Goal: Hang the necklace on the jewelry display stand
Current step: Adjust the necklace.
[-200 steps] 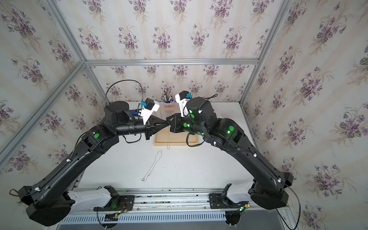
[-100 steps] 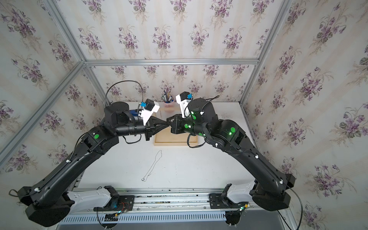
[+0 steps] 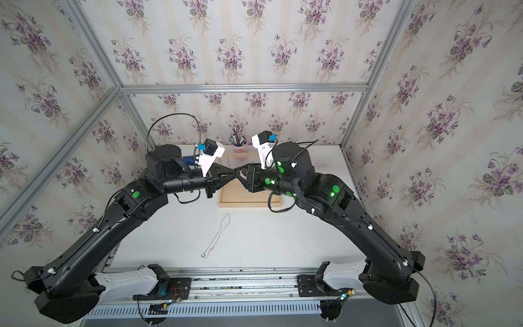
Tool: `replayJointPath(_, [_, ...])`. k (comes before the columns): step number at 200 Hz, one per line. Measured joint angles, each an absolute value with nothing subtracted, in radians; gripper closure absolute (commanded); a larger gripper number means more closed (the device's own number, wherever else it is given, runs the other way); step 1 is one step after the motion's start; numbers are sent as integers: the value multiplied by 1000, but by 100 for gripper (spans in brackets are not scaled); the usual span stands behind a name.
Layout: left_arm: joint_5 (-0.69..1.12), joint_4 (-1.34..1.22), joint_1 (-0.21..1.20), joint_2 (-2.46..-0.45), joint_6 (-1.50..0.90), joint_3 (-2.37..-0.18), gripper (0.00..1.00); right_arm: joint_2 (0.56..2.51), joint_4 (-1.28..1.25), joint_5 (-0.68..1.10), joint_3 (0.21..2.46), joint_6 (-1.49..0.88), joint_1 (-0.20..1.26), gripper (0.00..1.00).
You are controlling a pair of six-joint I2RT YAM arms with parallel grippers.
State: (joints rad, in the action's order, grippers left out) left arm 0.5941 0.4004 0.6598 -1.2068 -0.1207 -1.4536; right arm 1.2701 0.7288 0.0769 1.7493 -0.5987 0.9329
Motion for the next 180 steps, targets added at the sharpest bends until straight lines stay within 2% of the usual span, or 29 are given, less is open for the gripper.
replayJointPath(44, [594, 394, 661, -1207, -131, -1458, 100, 1191, 687, 29, 1682, -565, 930, 67])
replayJointPath(113, [594, 427, 660, -1206, -157, -1555, 100, 1025, 518, 60, 1343, -381, 930, 72])
replayJointPath(164, [603, 454, 659, -1195, -170, -1589, 100, 968, 352, 110, 1256, -314, 929, 71])
replayJointPath(180, [606, 456, 659, -1195, -172, -1592, 100, 952, 301, 121, 1241, -301, 929, 68])
